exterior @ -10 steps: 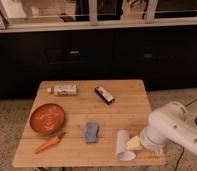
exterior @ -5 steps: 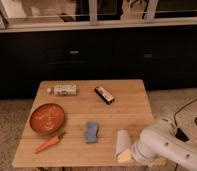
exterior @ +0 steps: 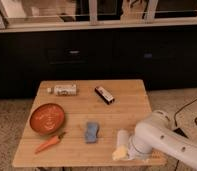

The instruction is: Pick up the ceramic cup

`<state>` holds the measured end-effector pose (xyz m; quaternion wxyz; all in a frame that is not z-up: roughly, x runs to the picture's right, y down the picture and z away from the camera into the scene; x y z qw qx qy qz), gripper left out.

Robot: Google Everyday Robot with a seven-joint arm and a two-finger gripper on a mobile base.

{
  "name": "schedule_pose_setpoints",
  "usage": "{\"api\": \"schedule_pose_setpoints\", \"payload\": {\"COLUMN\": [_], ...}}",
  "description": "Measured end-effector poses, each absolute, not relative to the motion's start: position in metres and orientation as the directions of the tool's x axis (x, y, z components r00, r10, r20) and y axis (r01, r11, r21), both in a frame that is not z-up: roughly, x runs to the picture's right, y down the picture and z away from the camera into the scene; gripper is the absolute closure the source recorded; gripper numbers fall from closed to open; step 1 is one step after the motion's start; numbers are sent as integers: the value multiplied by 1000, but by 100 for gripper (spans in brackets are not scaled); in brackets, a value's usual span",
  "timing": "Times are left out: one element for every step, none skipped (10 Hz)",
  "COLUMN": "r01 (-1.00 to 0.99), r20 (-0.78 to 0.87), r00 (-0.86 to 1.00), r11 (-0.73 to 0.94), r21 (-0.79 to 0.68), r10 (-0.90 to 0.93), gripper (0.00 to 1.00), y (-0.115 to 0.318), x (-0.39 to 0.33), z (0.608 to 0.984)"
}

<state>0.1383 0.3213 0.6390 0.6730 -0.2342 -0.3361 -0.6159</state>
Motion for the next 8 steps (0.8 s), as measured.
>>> {"api": "schedule_pose_setpoints", "payload": {"r01": [987, 987, 988, 988, 989, 989, 989, 989], "r20": [736, 731, 725, 719, 716, 714, 714, 714], "r00": [18, 19, 22, 25, 28, 29, 30, 34], "r11": [131, 129, 127, 125, 124, 124, 123, 124], "r21": [97, 94, 91, 87, 83, 80, 79, 75], "r10": [-677, -682, -688, -695, -697, -699, -700, -700], "gripper": [20, 20, 20, 20, 20, 20, 20, 20], "y": [322, 323, 322, 321, 320, 318, 317, 315], "x": [136, 134, 133, 132, 132, 131, 131, 131], "z": [645, 649, 652, 656, 659, 663, 667, 671]}}
